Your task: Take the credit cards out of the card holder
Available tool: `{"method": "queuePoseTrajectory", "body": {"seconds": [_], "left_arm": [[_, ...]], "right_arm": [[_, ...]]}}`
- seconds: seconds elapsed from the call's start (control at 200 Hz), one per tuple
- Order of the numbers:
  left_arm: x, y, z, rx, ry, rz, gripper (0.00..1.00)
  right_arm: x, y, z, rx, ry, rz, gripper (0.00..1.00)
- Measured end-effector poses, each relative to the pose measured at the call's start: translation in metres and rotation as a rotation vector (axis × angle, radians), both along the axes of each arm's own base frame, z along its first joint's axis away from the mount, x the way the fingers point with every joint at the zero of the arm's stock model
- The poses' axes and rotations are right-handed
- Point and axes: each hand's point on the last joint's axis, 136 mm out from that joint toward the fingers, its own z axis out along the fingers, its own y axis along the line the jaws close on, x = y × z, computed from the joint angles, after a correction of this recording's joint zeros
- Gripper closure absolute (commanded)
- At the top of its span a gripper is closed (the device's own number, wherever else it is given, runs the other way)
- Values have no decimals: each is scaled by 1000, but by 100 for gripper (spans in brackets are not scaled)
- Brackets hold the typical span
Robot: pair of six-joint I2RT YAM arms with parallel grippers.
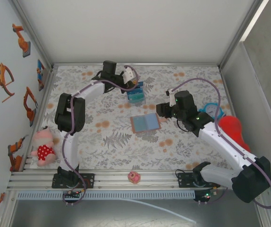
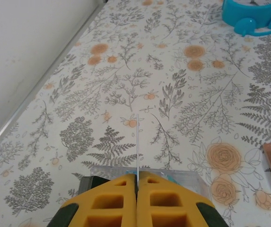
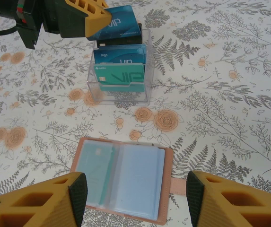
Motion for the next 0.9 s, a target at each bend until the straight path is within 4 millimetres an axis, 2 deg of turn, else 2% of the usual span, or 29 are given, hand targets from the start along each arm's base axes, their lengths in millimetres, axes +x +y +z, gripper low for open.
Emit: {"method": "queuePoseTrajectory", "body": {"seconds": [0.22, 0.721, 0.896], "left_arm": [[-7, 4, -8, 15, 44, -22, 100], [3, 9, -38, 43, 106, -7, 100], [7, 10, -41, 46, 107, 1, 100]], "right_arm": [[0, 0, 0, 0, 0, 0, 43], [0, 0, 1, 1, -2, 0, 43], [-1, -1, -1, -1, 1, 0, 43]]}}
